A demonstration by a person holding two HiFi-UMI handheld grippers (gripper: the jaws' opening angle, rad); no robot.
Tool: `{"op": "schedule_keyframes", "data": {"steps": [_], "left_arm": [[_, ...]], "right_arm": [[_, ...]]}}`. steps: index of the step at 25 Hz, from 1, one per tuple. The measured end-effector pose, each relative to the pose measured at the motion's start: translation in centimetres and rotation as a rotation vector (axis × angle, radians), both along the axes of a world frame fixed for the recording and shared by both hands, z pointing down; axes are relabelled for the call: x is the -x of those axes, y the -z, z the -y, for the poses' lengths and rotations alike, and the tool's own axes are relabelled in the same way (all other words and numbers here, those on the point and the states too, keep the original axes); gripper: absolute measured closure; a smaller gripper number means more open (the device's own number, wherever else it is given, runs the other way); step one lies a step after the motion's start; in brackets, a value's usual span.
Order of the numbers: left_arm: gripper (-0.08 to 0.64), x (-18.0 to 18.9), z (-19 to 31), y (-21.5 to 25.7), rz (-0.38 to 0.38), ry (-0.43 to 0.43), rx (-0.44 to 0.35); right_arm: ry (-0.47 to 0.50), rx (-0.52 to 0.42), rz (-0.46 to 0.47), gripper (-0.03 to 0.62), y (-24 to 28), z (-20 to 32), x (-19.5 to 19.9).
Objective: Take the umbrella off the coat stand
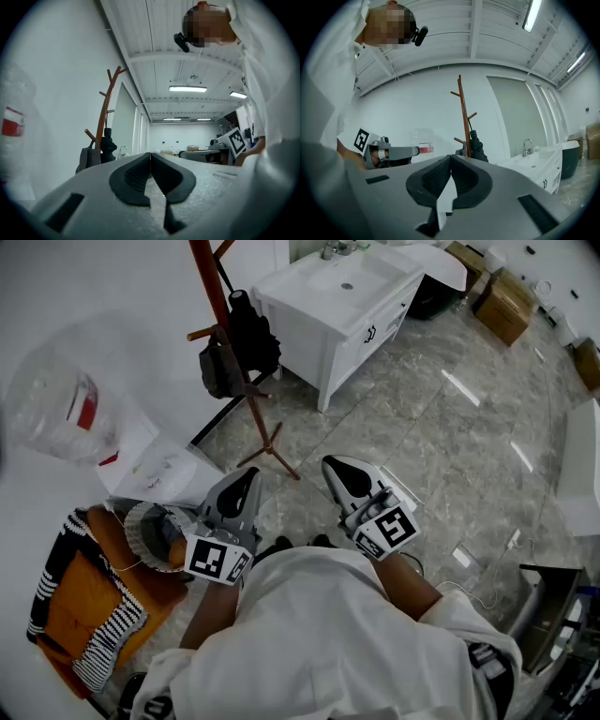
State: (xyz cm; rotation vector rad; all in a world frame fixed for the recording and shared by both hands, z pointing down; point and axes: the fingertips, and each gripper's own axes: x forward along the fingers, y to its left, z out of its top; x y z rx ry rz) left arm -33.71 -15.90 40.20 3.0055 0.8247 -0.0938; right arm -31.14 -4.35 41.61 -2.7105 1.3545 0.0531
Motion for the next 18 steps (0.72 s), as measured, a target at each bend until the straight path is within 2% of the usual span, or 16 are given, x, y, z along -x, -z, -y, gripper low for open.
{"op": "schedule_keyframes", "data": {"steps": [8,18], "left_arm": [[0.543,0.2,0.3,-1.4,0.020,0.071,-0.012],[0.543,-1.1,-3.5,-1.8,0.041,0.006,-0.011]], "right_arm": [[-0.009,-0.001,0.002,0.577,-0.6,-1.6,-0.6],[-0.006,-0.073,0.018,0.577,-0.8,-5.9,-0.9]]}}
